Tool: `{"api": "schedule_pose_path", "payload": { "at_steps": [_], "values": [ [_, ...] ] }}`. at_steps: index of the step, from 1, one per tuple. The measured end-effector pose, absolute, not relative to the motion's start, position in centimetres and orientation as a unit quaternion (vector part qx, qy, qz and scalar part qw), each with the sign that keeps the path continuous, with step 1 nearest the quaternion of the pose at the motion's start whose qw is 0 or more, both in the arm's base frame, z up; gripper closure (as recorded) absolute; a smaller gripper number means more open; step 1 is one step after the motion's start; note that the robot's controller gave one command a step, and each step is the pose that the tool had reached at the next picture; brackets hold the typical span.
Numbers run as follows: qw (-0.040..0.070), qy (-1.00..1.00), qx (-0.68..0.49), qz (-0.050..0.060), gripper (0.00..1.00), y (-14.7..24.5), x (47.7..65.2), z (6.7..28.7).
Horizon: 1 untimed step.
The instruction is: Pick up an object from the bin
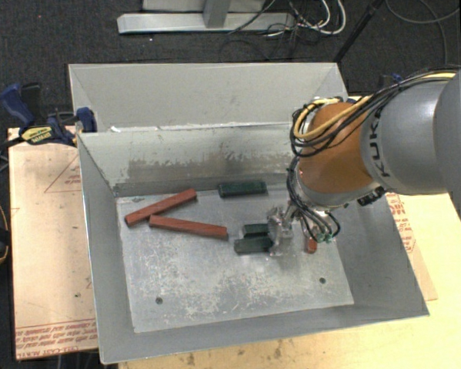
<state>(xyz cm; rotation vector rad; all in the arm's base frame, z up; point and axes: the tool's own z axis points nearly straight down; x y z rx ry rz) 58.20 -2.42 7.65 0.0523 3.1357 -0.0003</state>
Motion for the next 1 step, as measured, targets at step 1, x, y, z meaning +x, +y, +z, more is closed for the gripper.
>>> {"api": "schedule_pose_path", "payload": {
  "at_steps": [1],
  "values": [
    [0.006,1.0,0.028,0.001,1.0,-0.2,59.79,25.97]
  ]
}}
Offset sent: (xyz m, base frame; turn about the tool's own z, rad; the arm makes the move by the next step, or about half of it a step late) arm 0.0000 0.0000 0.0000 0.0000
